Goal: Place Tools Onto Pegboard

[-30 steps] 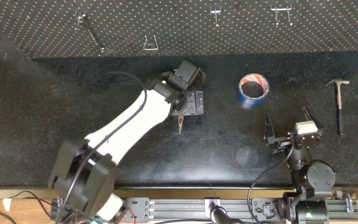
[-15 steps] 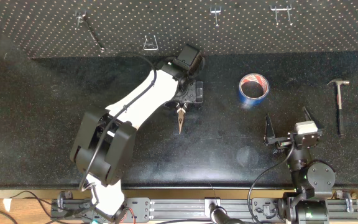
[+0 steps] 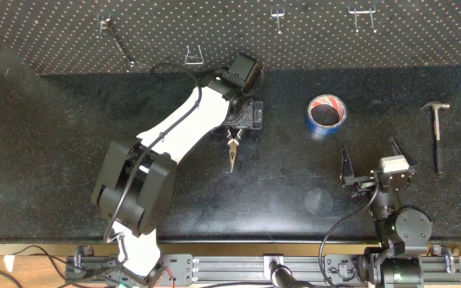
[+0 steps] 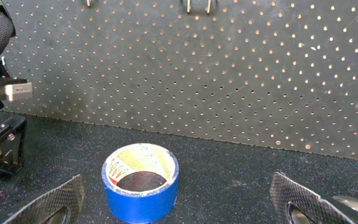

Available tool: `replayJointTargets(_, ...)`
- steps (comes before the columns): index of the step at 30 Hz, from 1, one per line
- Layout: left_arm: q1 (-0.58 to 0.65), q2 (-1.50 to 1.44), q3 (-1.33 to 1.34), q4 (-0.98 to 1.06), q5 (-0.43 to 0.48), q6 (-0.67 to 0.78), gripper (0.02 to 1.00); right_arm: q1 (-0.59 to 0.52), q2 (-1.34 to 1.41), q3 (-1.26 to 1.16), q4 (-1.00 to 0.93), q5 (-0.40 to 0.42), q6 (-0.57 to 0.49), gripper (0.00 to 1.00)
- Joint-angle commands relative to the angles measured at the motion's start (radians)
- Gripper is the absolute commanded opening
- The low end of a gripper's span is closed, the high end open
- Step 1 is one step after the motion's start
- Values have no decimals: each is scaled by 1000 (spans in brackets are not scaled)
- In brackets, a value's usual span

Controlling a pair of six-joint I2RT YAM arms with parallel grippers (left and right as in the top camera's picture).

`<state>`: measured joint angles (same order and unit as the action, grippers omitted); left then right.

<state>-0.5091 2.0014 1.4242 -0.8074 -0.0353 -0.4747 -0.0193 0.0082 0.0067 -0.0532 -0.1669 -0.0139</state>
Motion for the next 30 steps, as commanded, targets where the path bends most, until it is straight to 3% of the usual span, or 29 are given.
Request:
replayJointTargets(1, 5, 21, 19, -19, 21, -18, 998, 8, -7, -3, -6, 0, -14, 976)
replayJointTargets(30, 6, 55, 19, -64, 39, -93, 996, 8, -7, -3, -6, 0, -14, 978)
